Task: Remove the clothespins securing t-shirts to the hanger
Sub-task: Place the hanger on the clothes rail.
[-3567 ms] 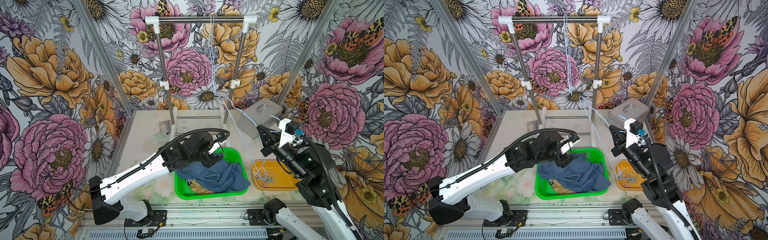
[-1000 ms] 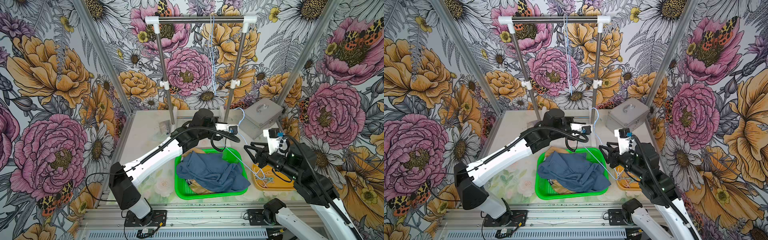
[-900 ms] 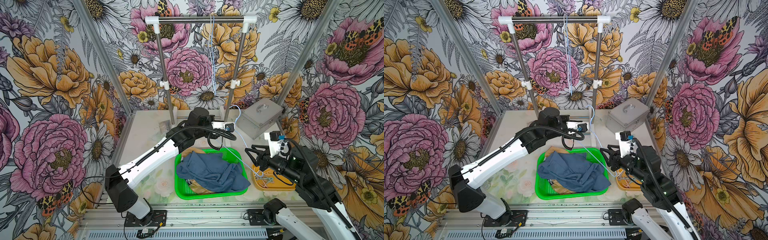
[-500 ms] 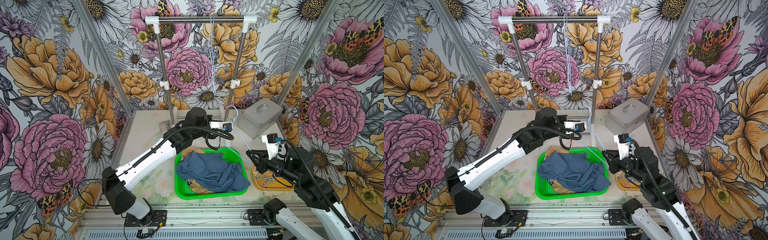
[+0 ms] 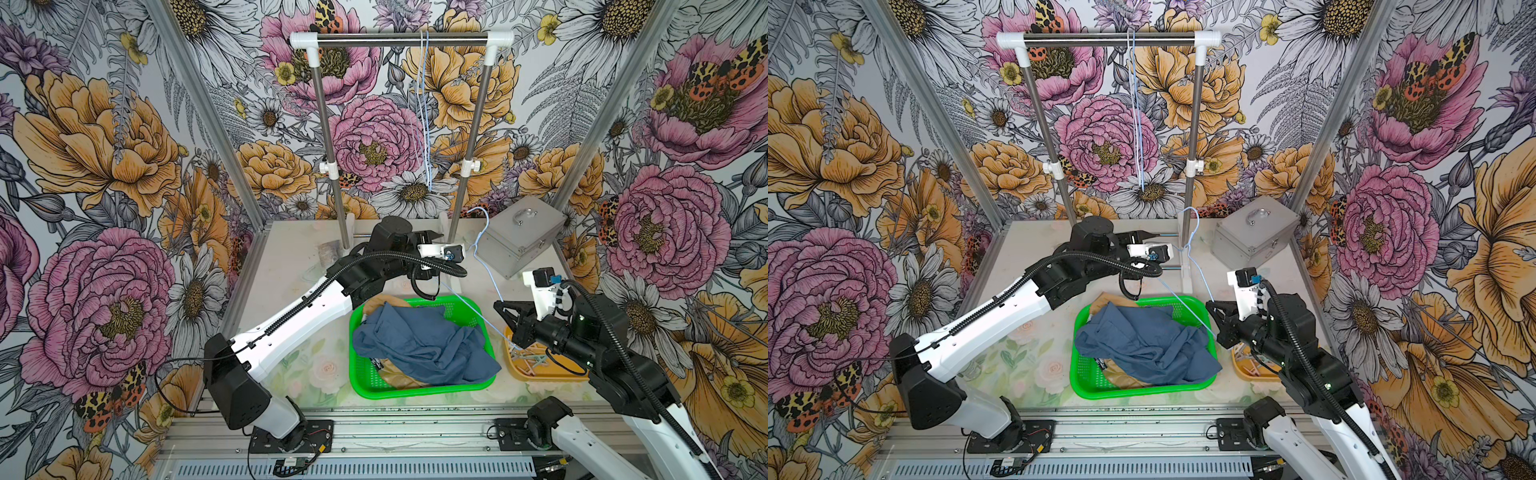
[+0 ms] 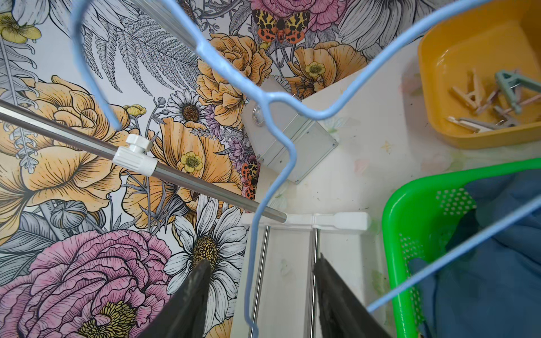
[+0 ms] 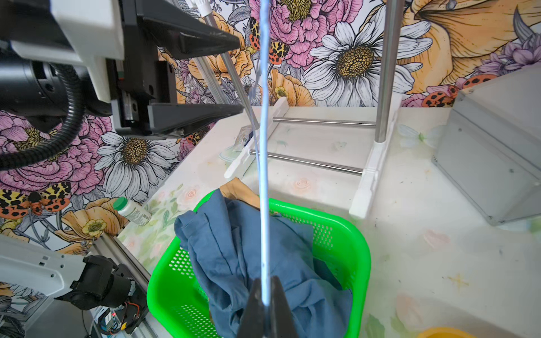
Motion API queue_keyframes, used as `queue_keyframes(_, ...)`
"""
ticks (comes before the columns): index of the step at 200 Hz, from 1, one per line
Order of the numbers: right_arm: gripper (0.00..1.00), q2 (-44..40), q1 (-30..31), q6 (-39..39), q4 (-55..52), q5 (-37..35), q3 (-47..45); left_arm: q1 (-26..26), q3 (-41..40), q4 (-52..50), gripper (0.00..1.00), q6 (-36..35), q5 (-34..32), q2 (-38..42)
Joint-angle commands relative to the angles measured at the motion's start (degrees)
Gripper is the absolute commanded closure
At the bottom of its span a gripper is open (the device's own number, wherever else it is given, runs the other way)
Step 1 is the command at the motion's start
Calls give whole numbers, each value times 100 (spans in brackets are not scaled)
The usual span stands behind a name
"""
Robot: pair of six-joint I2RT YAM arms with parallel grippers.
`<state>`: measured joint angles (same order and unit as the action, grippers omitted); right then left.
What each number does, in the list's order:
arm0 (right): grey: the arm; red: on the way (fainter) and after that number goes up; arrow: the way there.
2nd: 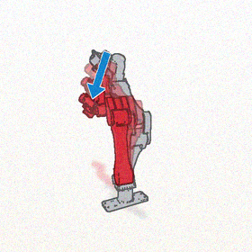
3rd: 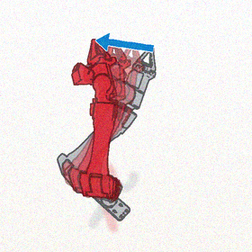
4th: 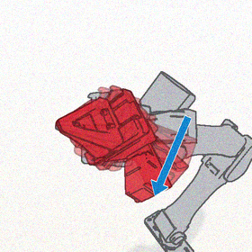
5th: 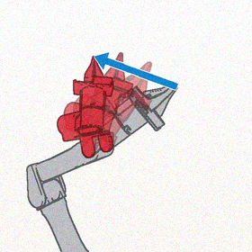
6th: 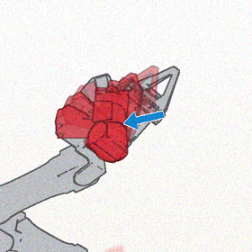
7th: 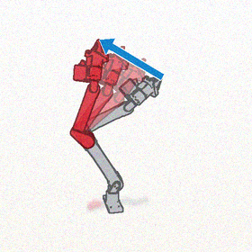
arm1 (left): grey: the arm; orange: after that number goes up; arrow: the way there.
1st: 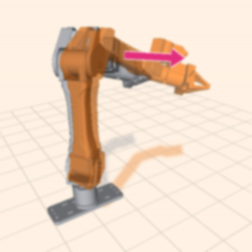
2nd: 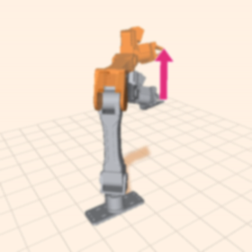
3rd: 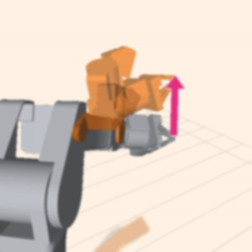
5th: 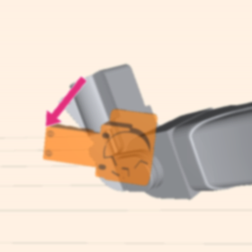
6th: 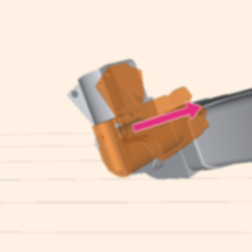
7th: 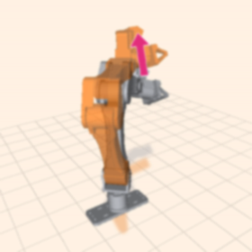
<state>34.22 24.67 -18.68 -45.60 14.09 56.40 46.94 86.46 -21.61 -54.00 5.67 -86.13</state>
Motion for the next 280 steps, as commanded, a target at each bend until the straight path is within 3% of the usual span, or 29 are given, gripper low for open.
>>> queue_keyframes(1,100,44,-36,227,41,-560,311,-75,-125,107,40,404,199,429)
queue_keyframes(47,100,870,-37,653,66,-1419,1142,-338,-411,515,36,1459,351,959)
queue_keyframes(104,100,2617,-43,1076,61,-1915,3130,-1114,-363,1268,32,3421,896,1286)
queue_keyframes(147,100,3865,-45,1180,154,-2006,4662,-1431,-370,2018,31,3923,1058,1219)
queue_keyframes(206,100,5317,-43,1482,185,-1976,6799,-1473,-309,2798,31,4485,1117,840)
queue_keyframes(280,100,6711,-43,1765,194,-1818,8580,-1591,-124,3075,31,4741,1227,484)
